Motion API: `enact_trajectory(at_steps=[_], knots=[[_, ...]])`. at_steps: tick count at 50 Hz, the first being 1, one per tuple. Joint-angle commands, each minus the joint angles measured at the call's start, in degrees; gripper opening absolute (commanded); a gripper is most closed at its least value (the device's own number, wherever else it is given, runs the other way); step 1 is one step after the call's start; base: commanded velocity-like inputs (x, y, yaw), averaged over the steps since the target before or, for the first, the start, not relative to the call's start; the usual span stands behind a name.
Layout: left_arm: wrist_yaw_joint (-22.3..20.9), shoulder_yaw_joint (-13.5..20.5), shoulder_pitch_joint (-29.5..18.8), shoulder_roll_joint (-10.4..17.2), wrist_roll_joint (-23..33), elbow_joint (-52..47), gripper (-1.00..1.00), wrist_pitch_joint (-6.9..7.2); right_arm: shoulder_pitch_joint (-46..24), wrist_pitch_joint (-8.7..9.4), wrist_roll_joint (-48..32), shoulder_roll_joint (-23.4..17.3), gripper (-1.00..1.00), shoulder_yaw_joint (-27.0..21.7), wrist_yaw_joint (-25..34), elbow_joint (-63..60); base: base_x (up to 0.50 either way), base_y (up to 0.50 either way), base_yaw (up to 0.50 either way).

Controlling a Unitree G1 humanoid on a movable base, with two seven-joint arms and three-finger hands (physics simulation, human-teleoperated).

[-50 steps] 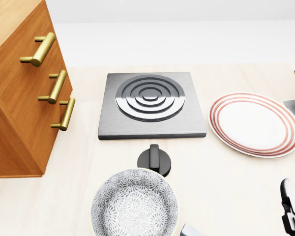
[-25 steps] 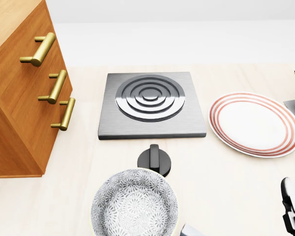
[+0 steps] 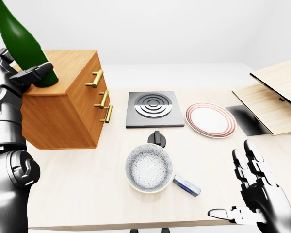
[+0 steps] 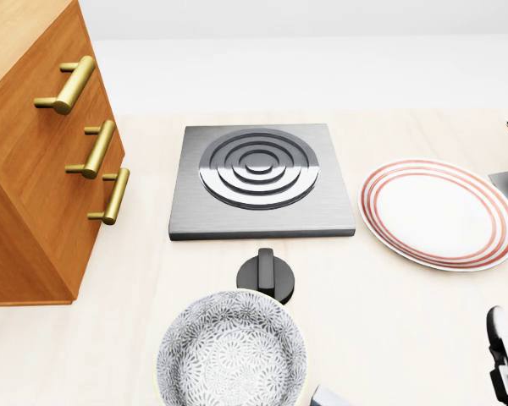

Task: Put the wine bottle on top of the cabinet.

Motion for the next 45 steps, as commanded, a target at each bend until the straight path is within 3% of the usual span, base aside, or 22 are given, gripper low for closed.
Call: enact_trajectory(at_steps=[1,3,4,5,6,8,14,15,20,23,28,30,32,34,36,40,42,43,44,45], knots=[[-0.4,-0.5,9.7,-1.4,-0.1,3.0,0.5,0.0,-0.3,0.0,0.1,0.0,1.0,-0.8,0.7,0.2,0.0,0.0,0.0],[-0.2,-0.6,7.4,0.8,-0.5,1.1,0.5,0.0,-0.5,0.0,-0.1,0.0,1.0,-1.0,0.7,0.4,0.0,0.0,0.0],[-0.4,-0.1,9.0,0.5,-0.9,0.9,0.55,0.0,-0.5,0.0,-0.1,0.0,1.0,-1.0,0.7,0.5,0.0,0.0,0.0],[-0.6,0.2,9.0,2.2,-1.5,-1.9,0.96,0.0,-0.5,0.0,-0.2,0.0,1.0,-1.0,0.8,0.6,0.0,0.0,0.0],[-0.5,0.3,9.1,3.2,-1.9,-4.1,1.0,0.0,-0.5,0.0,-0.2,0.0,1.0,-1.0,0.8,0.5,0.0,0.0,0.0],[-1.2,1.2,10.2,5.8,-4.0,-11.4,1.0,0.0,-0.4,0.0,-0.4,0.0,1.0,-0.8,0.9,0.6,0.0,0.0,0.0],[2.7,6.6,16.8,12.3,-12.9,-36.1,1.0,0.0,0.3,-1.15,-0.8,0.0,1.0,0.2,0.8,1.3,0.0,0.0,0.0],[3.9,6.9,14.1,15.6,-15.5,-39.0,1.0,0.0,0.4,-0.89,-0.5,0.0,1.0,0.1,0.8,0.9,0.0,0.0,0.0],[8.0,10.0,17.3,20.6,-22.9,-48.4,1.0,0.0,0.2,-0.6,0.0,0.0,1.0,-0.6,1.0,0.7,0.0,0.0,0.0],[11.2,14.0,21.7,24.8,-30.7,-56.2,1.0,0.0,0.0,-1.35,-0.4,0.0,1.0,-0.6,1.0,1.9,0.0,0.0,0.0],[17.3,25.8,35.3,31.0,-44.7,-67.7,1.0,0.0,0.4,-1.8,-0.6,0.0,1.0,0.1,0.8,2.1,0.0,0.0,0.0],[19.3,37.5,43.5,30.0,-50.1,-76.6,1.0,0.0,0.8,-1.56,-0.2,0.0,1.0,0.2,1.0,1.5,0.0,0.0,0.0],[20.8,43.1,48.3,28.6,-53.8,-81.2,1.0,0.0,0.8,-1.63,-0.2,0.0,1.0,0.2,1.0,1.5,0.0,0.0,0.0],[21.7,50.5,53.7,22.8,-56.8,-90.6,1.0,0.0,1.0,-1.66,-0.1,0.0,1.0,0.2,1.1,1.3,0.0,0.0,0.0],[19.2,54.1,59.7,12.4,-56.5,-100.5,1.0,0.0,1.2,-1.59,-0.2,0.0,1.0,0.5,1.2,0.9,0.0,0.0,0.0],[14.6,59.7,68.7,-0.9,-59.3,-114.4,1.0,0.0,2.0,-2.04,-0.3,0.0,1.0,1.1,1.5,0.3,0.0,0.0,0.0],[11.6,60.5,72.7,-7.0,-59.3,-119.2,1.0,0.0,2.2,-2.44,0.0,0.0,1.0,0.9,1.8,0.3,0.0,0.0,0.0],[6.3,60.5,75.8,-14.5,-57.8,-123.8,1.0,0.0,2.6,-2.7,0.4,0.0,1.0,0.6,2.2,0.1,0.0,0.0,0.0],[5.5,60.0,76.8,-15.4,-57.2,-124.1,1.0,0.0,2.6,-2.71,0.4,0.0,1.0,0.5,2.3,0.1,0.0,0.0,0.0],[-0.6,58.4,80.0,-21.9,-52.7,-126.6,1.0,0.0,3.0,-3.11,0.8,0.0,1.0,0.2,2.8,0.0,0.0,0.0,0.0]])
